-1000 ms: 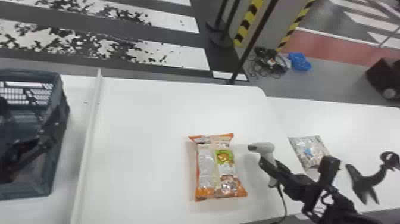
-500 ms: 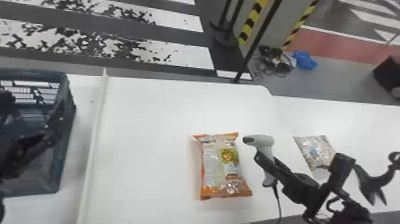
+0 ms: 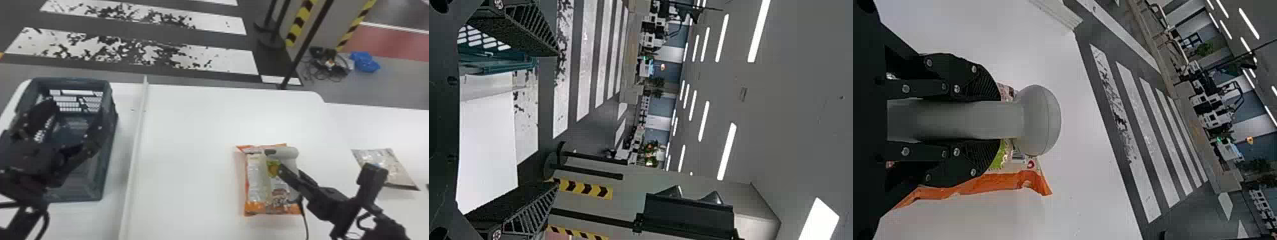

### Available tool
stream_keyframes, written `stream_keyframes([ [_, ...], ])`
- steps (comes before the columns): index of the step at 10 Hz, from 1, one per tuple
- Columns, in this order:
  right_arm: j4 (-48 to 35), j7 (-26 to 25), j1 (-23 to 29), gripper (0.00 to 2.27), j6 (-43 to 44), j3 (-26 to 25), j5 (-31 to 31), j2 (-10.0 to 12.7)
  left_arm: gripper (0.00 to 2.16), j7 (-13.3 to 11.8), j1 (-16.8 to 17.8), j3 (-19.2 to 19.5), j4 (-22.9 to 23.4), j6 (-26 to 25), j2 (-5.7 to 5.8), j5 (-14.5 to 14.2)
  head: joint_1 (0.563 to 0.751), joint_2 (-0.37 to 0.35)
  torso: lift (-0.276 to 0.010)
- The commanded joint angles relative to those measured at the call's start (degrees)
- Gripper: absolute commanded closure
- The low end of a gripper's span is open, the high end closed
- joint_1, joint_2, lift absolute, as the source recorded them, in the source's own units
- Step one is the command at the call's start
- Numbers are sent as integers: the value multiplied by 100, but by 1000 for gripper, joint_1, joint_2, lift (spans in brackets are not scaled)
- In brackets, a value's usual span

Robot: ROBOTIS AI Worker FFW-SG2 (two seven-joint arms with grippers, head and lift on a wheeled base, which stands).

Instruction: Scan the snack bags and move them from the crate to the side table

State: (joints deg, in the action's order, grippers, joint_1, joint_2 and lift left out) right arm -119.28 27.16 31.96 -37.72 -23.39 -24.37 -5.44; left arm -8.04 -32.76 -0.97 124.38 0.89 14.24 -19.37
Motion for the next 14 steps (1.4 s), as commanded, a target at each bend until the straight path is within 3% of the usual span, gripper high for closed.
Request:
stream_keyframes([
  [1, 203, 0, -190, 2240, -3, 37, 169, -62, 66, -22, -64, 53, -37, 55, 0, -23, 695, -167, -87],
  [8, 906, 27, -296, 2240, 401, 432, 380, -229, 66, -146, -91, 132, -160, 337, -53, -85, 695, -150, -87],
  [12, 186, 35, -234, 2240, -161, -333, -235, -335, 66, -146, -99, 123, -107, 337, -61, -76, 695, -161, -87],
  [14, 616, 27, -568, 2240, -284, -728, -218, -599, 66, -146, -91, 106, -90, 319, -61, -76, 695, -211, -87],
])
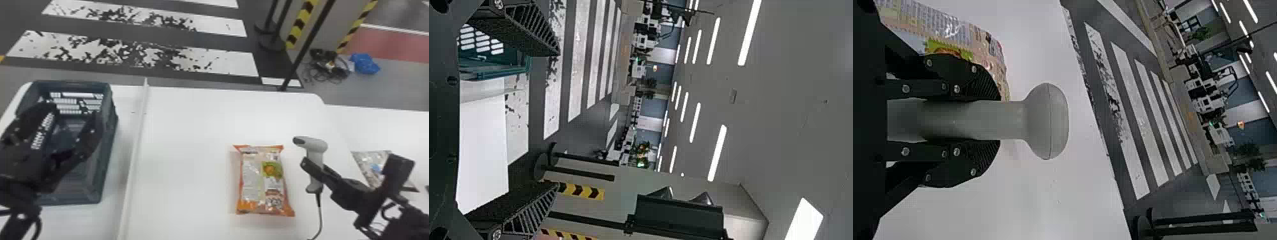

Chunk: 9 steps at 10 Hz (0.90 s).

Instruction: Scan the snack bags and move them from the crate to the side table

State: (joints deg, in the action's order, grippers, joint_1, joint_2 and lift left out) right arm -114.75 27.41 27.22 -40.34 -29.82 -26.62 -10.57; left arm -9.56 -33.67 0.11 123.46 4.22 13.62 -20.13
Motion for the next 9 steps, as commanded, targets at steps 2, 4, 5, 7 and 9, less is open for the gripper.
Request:
stream_keyframes([
  [2, 1148, -8, -498, 2240, 171, -103, 236, -508, 66, 7, 1, 25, 3, -14, -9, 0, 695, -286, -87],
  [4, 2255, -8, -876, 2240, 698, -6, 491, -886, 66, -2, 1, 33, 3, -14, 0, 9, 695, -336, -87],
  [5, 2607, 27, -972, 2240, 979, 64, 552, -1000, 66, -11, 1, 16, -6, -14, 0, 26, 695, -350, -87],
  [7, 2826, 106, -1008, 2202, 1138, 222, 719, -1061, 66, -11, 27, -28, -32, -31, -9, 70, 695, -350, -87],
  [9, 2835, 115, -946, 1123, 1384, 363, 807, -1044, 66, -11, 36, -28, -24, -31, 0, 70, 695, -350, -87],
])
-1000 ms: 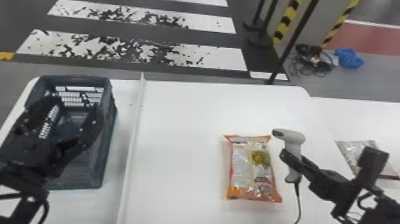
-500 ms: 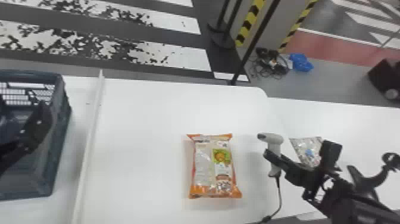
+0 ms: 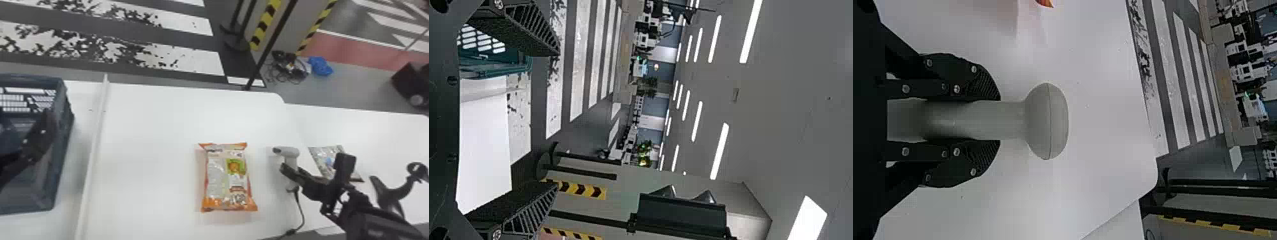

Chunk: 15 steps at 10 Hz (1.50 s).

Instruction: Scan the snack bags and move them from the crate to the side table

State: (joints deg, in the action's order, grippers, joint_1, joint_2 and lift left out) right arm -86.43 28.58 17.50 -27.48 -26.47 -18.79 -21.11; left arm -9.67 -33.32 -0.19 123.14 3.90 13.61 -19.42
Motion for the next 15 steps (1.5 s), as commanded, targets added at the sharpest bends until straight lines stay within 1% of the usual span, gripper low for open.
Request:
stream_keyframes([
  [1, -5, -1, 43, 610, 185, 28, 25, 1, 66, 0, 1, -8, 8, 0, -7, 0, 695, -350, -87],
  [2, -67, -1, 69, 2, 185, 11, 25, -16, 66, 0, 1, -16, 17, 0, -7, 0, 695, -350, -87],
  [3, -260, -10, 157, 2, 185, -77, 25, -16, 66, 0, 1, -25, 26, 0, -7, 9, 695, -350, -87],
  [4, -673, -10, 350, 22, 168, -165, -1, -16, 66, 0, 1, -34, 34, 0, -7, 9, 695, -350, -87],
  [5, -1280, 87, 579, 29, -61, -306, -107, -16, 66, 0, 1, -34, 43, 0, -7, 26, 695, -350, -87],
  [6, -1702, 667, 579, 36, -1045, -490, -318, -43, 66, 0, 1, -78, 43, 0, -7, 62, 695, -350, -87],
  [7, -1781, 1247, 342, 63, -2434, -570, -766, -280, 66, 0, 1, -87, 52, -17, 1, 79, 695, -350, -87],
  [8, -1614, 1818, 43, 70, -3770, -596, -1197, -553, 66, 0, 1, -104, 78, -17, 1, 79, 695, -349, -87],
  [9, -1297, 2135, -177, 80, -4104, -420, -1425, -746, 66, 0, -16, -113, 131, -35, 10, 79, 695, -317, -87],
  [10, -998, 2354, -388, 80, -4244, -218, -1381, -825, 66, -9, -34, -104, 157, -35, 19, 79, 695, -305, -87],
  [11, -717, 2425, -573, 80, -4157, 72, -1153, -843, 66, -9, -34, -104, 157, -35, 28, 70, 695, -288, -87],
  [13, -322, 2425, -740, 80, -3770, 468, -968, -807, 66, -44, -69, -95, 184, -35, 54, 35, 695, -270, -87],
  [15, -67, 2416, -889, 80, -3577, 793, -977, -746, 66, -62, -104, -60, 210, -70, 45, 35, 695, -258, -87],
])
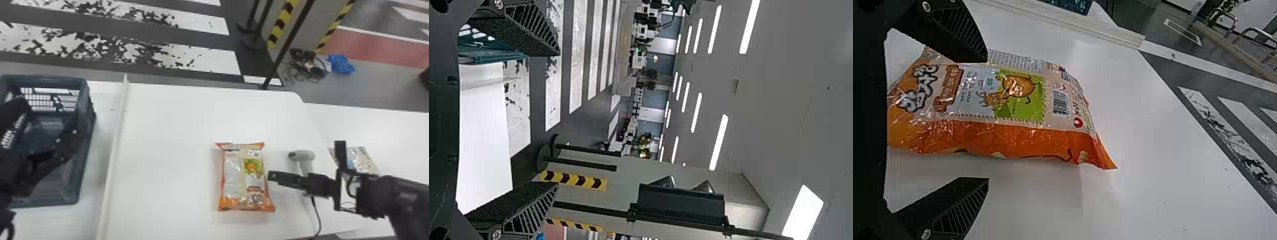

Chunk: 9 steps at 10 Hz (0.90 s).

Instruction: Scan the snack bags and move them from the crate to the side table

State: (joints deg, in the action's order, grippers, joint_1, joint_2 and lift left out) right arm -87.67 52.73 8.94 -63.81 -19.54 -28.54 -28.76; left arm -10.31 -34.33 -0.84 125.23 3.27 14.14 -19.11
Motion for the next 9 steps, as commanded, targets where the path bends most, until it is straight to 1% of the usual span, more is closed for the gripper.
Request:
stream_keyframes([
  [1, 57, 0, -77, 80, 110, 258, 6, 108, 66, 2, -3, -21, 1, -6, -16, 4, 695, -244, -87],
  [3, 75, 9, -200, 76, 198, 495, 68, 249, 66, 2, -3, -30, 1, -59, -25, 31, 695, -206, -87],
  [4, 154, 18, -279, 90, 391, 636, 120, 319, 66, 2, 5, -39, 1, -94, -25, 39, 695, -186, -87],
  [5, 277, 132, -385, 792, 567, 803, 314, 354, 66, 2, 5, -39, 1, -112, -16, 39, 695, -167, -87],
  [6, 277, 132, -402, 1673, 707, 855, 490, 363, 66, -6, -3, -21, 1, -112, -8, 31, 695, -157, -87],
  [7, 277, 115, -349, 2233, 1024, 873, 630, 363, 66, 2, -3, -12, -7, -112, -8, 22, 695, -149, -87],
  [8, 277, 106, -253, 2233, 1323, 829, 621, 363, 66, 2, -3, -12, -34, -112, -16, 13, 695, -149, -87],
  [9, 277, 18, -200, 2233, 1410, 768, 621, 380, 66, 2, -3, -21, -69, -112, -34, 13, 695, -153, -87],
])
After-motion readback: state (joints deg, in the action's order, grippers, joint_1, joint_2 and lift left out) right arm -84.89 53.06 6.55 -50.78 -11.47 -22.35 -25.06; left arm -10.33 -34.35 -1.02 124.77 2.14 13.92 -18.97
